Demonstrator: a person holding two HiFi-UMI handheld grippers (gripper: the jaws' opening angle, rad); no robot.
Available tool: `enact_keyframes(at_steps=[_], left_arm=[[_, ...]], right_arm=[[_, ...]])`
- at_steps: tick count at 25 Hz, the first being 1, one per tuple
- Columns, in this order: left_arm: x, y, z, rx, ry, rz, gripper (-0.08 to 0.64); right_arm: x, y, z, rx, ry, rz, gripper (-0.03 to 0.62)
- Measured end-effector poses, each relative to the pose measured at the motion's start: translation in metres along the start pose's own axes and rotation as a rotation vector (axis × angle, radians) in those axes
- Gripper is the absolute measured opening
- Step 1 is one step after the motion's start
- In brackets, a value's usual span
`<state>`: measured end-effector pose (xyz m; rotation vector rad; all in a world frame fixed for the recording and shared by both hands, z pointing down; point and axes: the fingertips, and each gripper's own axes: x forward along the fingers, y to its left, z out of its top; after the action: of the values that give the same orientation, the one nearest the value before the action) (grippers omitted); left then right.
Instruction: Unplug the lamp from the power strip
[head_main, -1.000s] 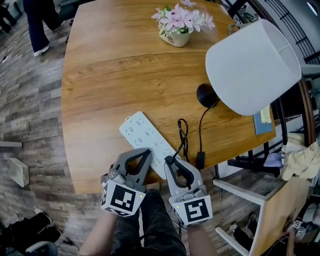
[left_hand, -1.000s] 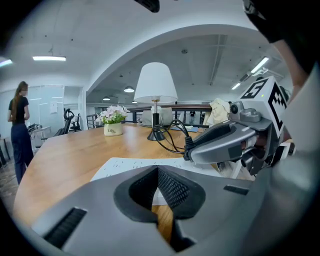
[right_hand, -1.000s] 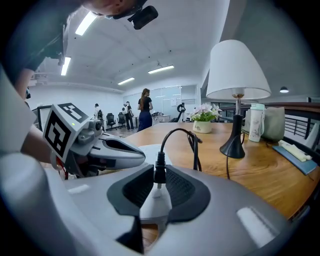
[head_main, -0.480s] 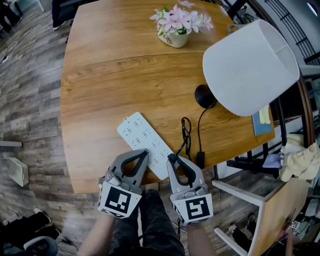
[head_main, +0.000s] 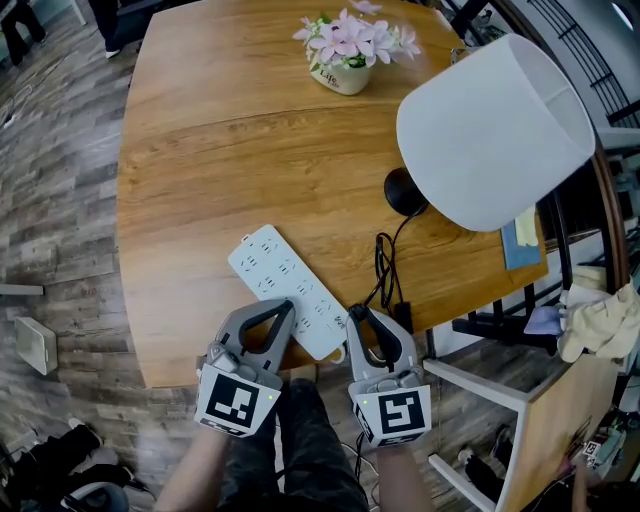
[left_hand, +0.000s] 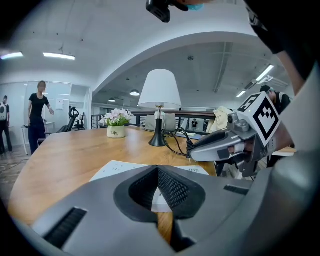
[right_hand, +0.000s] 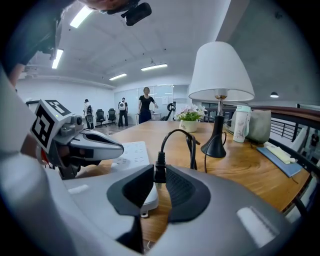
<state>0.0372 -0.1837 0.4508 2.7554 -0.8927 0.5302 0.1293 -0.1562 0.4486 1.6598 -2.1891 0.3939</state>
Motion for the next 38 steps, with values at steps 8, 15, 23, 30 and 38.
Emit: enact_keyframes(at_steps=[8,15,23,30,38], left_arm=[[0.001,-0.001,0.004,-0.009,-0.001,0.000,-0.005],[0.004,-0.003,0.005,-0.007,-0.001,-0.001,-0.005],[0.002,-0.001,0.005,-0.007,-0.002,0.009,-0.005],[-0.001,-0.002,0.007,-0.008,-0.012,0.010,-0.005],[-0.005,-0.003,0.009,-0.005,-0.023,0.015,-0.005]], right_arm=[[-0.001,-0.013,-0.015,-0.015,0.063,-0.042,0.086],[0.000,-0.014,-0.022,-0.027,0.091,-0.048,0.087],[0.000,-0.015,-0.023,-0.031,0.089,-0.063,0.091],[-0.003,-0.016,-0.021,-0.029,0.085,-0.081,0.091],[-0.007,-0.015,-0.016,-0.023,0.057,-0.088,0.091]])
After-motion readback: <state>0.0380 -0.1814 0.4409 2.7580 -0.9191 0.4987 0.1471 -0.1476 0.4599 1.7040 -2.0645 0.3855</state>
